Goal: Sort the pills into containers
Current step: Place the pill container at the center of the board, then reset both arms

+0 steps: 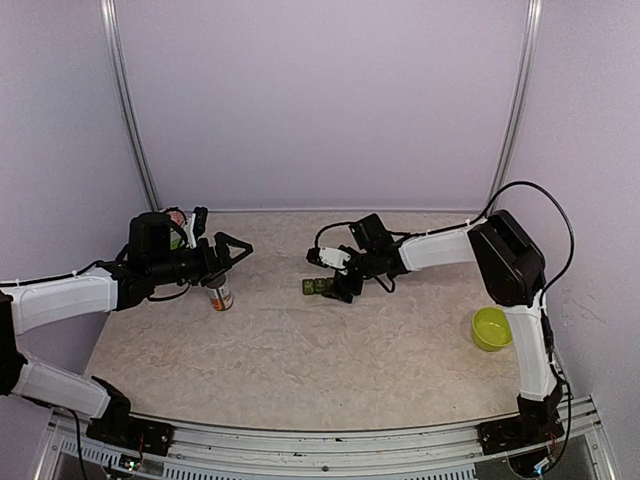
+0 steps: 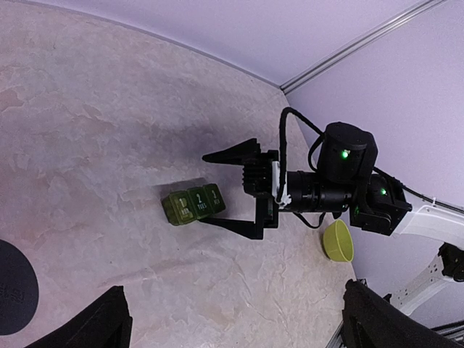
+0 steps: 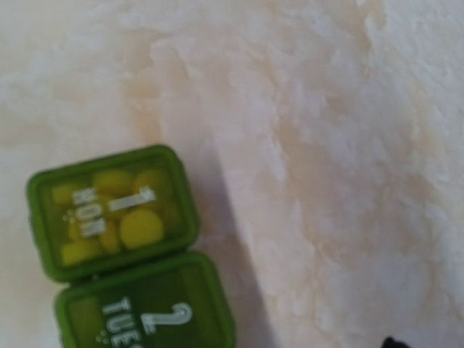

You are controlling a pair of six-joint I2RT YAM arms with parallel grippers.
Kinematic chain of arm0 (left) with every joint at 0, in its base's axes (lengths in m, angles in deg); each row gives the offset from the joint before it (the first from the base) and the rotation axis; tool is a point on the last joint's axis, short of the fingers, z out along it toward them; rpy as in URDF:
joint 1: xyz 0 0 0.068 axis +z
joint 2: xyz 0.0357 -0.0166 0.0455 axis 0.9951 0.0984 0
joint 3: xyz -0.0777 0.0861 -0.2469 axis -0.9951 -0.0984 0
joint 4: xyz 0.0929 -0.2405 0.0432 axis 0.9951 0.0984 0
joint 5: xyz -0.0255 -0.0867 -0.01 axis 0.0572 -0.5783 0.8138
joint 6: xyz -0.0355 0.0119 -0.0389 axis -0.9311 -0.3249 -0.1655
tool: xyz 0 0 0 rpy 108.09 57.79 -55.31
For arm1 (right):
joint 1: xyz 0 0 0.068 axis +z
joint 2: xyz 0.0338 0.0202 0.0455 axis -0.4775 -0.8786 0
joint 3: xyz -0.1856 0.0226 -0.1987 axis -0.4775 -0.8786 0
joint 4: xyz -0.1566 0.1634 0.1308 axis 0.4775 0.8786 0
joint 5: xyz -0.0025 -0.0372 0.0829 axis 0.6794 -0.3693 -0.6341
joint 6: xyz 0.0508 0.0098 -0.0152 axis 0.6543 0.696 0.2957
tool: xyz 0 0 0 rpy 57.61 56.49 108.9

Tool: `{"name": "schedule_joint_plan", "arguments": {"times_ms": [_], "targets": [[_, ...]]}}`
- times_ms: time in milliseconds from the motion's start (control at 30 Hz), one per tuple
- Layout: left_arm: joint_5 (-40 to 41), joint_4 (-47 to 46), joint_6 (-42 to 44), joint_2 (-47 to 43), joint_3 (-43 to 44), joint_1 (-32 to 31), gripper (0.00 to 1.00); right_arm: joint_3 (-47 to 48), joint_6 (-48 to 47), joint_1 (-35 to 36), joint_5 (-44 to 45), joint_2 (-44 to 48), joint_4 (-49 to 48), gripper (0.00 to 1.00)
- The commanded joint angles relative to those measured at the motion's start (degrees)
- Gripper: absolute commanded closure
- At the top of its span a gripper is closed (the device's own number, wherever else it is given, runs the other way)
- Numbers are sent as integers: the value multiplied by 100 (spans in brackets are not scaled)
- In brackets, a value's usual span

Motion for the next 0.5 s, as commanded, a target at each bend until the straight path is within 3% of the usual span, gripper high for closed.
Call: {"name": "schedule_joint_plan", "arguments": {"times_ms": [0,133,333,467], "targets": [[9,-20,114,-157,82,46,1,-158,50,-45,-44,299,249,10],[393,329,511,-355,299,46,1,-461,459,-43,-116,833,71,1],[1530,838,1463,-672,556,54,1,-1261,1579,-43,368,2151,-256,0],[2453,1132,1815,-685,686,56,1,-1705,2380,-50,1248,2968,-292,0]]}}
